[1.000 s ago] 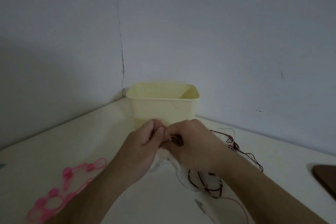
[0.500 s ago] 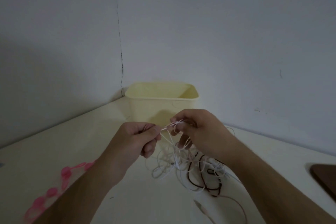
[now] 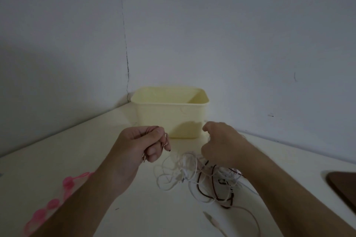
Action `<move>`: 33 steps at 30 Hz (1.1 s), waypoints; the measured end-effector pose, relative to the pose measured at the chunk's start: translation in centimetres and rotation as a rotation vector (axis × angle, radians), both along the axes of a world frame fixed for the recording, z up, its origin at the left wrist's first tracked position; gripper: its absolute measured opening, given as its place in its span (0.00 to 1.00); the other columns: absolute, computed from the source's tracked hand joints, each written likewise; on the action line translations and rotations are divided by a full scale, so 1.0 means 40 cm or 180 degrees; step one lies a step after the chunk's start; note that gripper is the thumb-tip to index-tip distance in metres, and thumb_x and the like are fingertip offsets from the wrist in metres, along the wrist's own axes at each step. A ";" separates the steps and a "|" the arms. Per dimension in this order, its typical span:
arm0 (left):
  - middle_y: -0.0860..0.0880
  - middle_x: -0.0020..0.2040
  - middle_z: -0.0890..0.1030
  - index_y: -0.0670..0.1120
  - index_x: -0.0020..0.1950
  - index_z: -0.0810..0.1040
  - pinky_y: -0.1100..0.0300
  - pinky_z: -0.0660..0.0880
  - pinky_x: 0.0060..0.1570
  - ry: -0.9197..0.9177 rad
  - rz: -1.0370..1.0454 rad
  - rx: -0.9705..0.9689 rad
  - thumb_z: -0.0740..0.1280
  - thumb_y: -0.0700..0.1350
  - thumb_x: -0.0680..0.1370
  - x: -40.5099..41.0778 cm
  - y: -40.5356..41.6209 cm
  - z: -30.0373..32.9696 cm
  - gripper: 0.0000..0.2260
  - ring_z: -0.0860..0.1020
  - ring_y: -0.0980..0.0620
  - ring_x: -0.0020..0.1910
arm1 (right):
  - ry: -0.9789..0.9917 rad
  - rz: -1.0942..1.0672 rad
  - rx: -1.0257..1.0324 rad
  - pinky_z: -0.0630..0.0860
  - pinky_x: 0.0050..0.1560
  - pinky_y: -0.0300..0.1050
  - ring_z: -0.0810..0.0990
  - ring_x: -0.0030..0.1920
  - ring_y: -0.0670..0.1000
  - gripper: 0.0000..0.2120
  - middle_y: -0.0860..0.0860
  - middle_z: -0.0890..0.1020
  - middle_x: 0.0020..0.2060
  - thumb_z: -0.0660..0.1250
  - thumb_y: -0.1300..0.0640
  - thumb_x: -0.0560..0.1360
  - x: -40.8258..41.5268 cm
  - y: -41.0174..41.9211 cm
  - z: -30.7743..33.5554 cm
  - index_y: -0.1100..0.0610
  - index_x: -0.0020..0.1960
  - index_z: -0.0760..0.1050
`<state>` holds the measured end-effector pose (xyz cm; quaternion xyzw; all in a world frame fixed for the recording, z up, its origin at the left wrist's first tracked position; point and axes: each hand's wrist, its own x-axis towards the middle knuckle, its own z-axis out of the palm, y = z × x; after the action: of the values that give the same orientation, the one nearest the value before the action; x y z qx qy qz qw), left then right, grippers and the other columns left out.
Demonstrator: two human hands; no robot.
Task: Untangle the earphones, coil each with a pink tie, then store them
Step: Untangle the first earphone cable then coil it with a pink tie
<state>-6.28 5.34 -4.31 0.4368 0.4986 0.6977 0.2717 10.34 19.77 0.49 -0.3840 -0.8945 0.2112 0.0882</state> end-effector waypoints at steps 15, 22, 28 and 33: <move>0.46 0.28 0.65 0.39 0.39 0.76 0.53 0.64 0.38 -0.0303 -0.0322 -0.0322 0.67 0.45 0.79 0.046 -0.005 0.017 0.12 0.64 0.48 0.29 | 0.1451 0.1207 -0.0506 0.85 0.49 0.54 0.87 0.44 0.47 0.06 0.49 0.86 0.45 0.67 0.62 0.83 -0.047 -0.052 -0.039 0.53 0.53 0.81; 0.48 0.26 0.64 0.44 0.37 0.73 0.56 0.67 0.35 -0.0511 -0.0520 -0.0393 0.64 0.47 0.80 0.045 -0.016 0.035 0.13 0.63 0.49 0.27 | 0.1470 0.1536 -0.0735 0.82 0.56 0.62 0.86 0.49 0.57 0.08 0.54 0.86 0.49 0.61 0.53 0.84 -0.050 -0.079 -0.058 0.50 0.56 0.78; 0.43 0.30 0.72 0.43 0.38 0.74 0.56 0.74 0.31 -0.0508 -0.0471 -0.0580 0.66 0.45 0.80 0.050 -0.012 0.042 0.12 0.69 0.47 0.28 | 0.1365 0.1505 -0.0565 0.81 0.44 0.50 0.80 0.38 0.53 0.08 0.54 0.83 0.42 0.55 0.66 0.85 -0.055 -0.102 -0.070 0.59 0.51 0.70; 0.41 0.33 0.77 0.35 0.42 0.78 0.59 0.73 0.33 0.0008 -0.0044 -0.0620 0.66 0.43 0.83 0.047 -0.009 0.033 0.14 0.75 0.48 0.30 | 0.1155 0.1466 -0.0087 0.79 0.46 0.60 0.80 0.43 0.56 0.05 0.54 0.81 0.44 0.55 0.61 0.78 -0.066 -0.096 -0.085 0.56 0.50 0.68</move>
<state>-4.40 4.96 -3.00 0.4126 0.5614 0.6435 0.3172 7.70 15.94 -2.90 -0.1279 -0.9248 0.3029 0.1913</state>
